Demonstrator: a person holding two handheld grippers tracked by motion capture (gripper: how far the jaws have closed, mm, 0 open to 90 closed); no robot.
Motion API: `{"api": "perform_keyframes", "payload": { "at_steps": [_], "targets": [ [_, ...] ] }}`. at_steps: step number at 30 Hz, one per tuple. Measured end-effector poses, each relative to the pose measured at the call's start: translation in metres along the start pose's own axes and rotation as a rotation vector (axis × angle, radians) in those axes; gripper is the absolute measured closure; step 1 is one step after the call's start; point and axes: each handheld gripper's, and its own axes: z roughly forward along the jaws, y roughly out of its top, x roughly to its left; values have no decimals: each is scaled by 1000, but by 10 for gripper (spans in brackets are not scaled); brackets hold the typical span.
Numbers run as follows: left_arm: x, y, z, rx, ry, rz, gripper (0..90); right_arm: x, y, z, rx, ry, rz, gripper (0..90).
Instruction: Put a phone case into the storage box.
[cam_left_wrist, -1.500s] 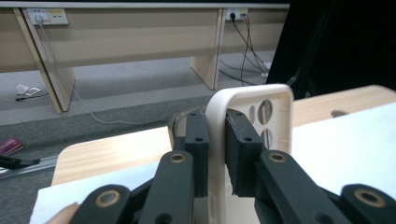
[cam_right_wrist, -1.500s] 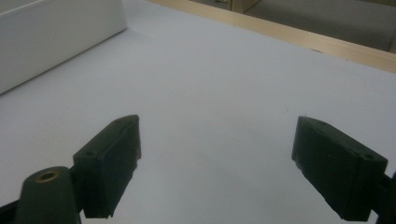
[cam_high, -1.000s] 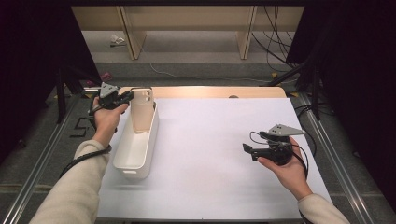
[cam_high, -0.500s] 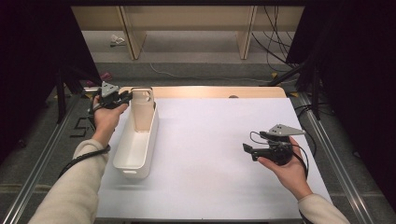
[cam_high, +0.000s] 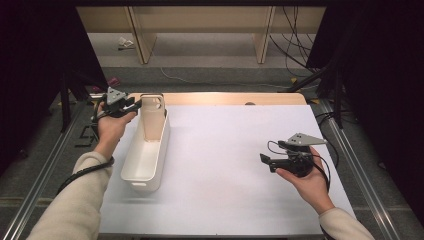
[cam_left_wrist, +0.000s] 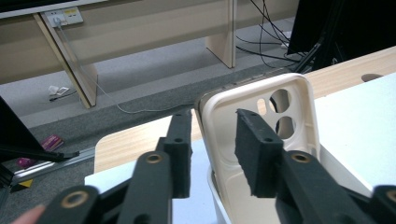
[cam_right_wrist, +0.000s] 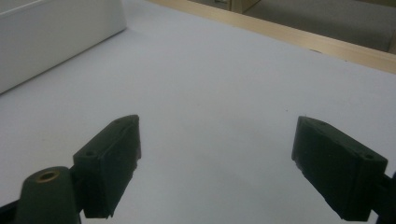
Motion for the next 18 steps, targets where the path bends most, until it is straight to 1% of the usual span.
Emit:
{"api": "perform_keyframes", "payload": {
  "at_steps": [3,6,9,11,14,18],
  "targets": [
    [-2,2,-3,4,-5,15,610,0,0,0,1,-1,1,164],
    [-4,5,-7,6,-19,12,560,0,0,0,1,-2,1,164],
    [-7,6,-11,6,-34,24,522,0,0,0,0,0,0,163],
    [-10,7,-13,12,-48,30,468,0,0,0,1,-1,1,163],
    [-14,9,-18,28,-72,23,399,0,0,0,2,-2,0,163],
    [-20,12,-24,42,-99,12,275,0,0,0,1,-3,0,164]
  ]
}}
